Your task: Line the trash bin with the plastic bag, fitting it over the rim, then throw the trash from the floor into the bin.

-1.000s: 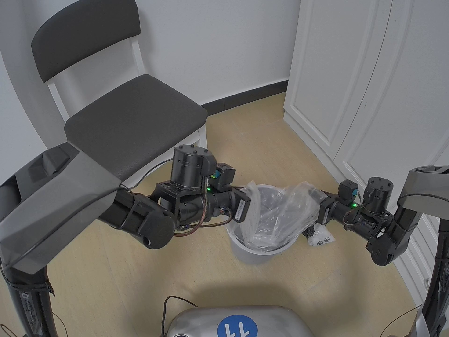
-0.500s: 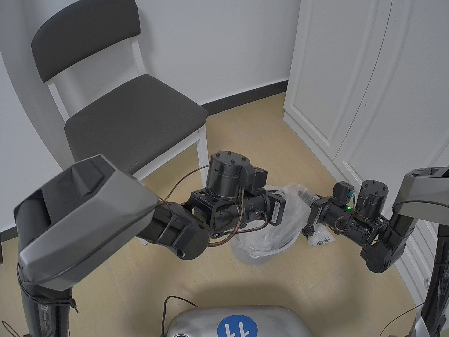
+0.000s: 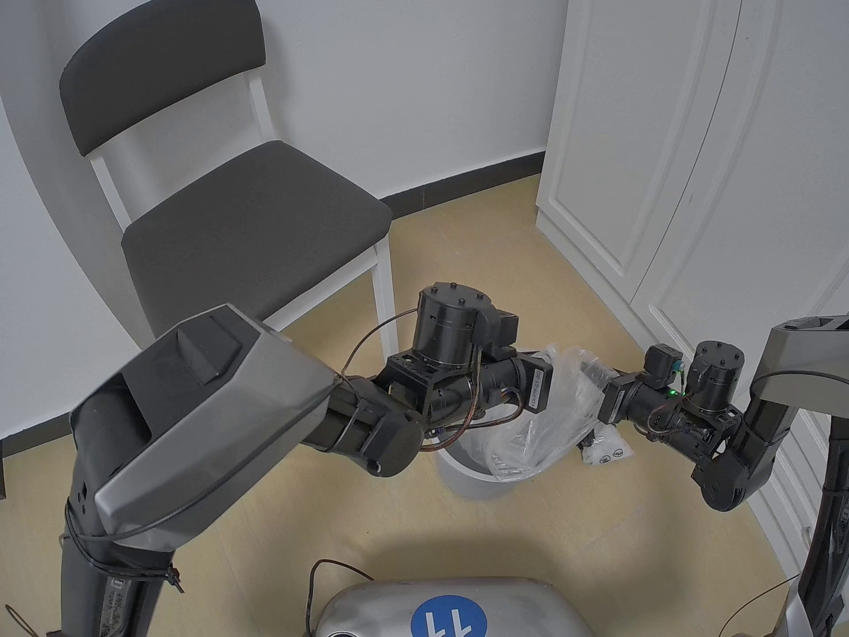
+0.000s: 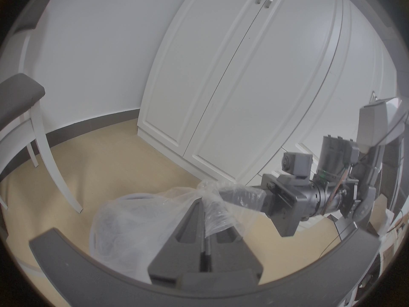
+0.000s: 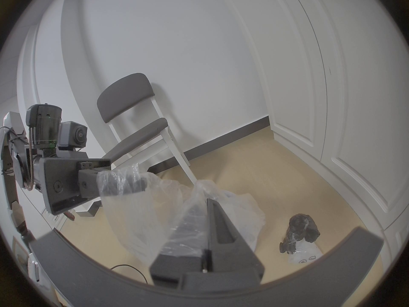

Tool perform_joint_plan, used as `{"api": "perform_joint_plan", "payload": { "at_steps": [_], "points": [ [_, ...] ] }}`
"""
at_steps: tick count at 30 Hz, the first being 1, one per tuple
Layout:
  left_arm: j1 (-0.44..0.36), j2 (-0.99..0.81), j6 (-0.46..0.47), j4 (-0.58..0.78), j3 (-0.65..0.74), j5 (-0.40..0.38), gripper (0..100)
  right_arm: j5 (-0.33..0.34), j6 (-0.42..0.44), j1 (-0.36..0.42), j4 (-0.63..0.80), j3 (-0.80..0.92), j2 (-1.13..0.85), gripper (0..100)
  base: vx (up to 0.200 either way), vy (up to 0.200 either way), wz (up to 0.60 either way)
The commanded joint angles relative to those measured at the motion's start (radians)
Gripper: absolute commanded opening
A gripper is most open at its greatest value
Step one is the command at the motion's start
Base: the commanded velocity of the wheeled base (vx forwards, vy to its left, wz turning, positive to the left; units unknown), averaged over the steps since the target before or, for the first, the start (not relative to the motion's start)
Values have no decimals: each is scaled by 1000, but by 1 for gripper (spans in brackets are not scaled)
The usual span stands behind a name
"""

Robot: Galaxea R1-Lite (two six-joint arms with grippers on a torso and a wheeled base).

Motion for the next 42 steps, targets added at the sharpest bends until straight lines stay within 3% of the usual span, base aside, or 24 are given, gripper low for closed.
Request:
{"api": "perform_joint_plan", "payload": {
  "at_steps": [1, 9, 16, 29, 42],
  "points": [
    [17, 81, -45, 56, -118, -1, 0, 12, 2, -8, -3, -11, 49, 0, 0, 0, 0],
    [87, 208, -101, 78, -244, -2, 0, 12, 8, -7, -3, -48, 93, 0, 0, 0, 0],
    [133, 315, -244, 93, -368, -54, 0, 7, 51, 4, -6, -68, 98, 0, 0, 0, 0],
    [139, 407, -246, 225, -508, -62, 0, -1, 129, 38, -18, -100, 130, 0, 0, 0, 0],
    [244, 393, -273, 217, -508, -41, 0, -108, 154, 87, -18, -231, 259, 0, 0, 0, 0]
  ]
}}
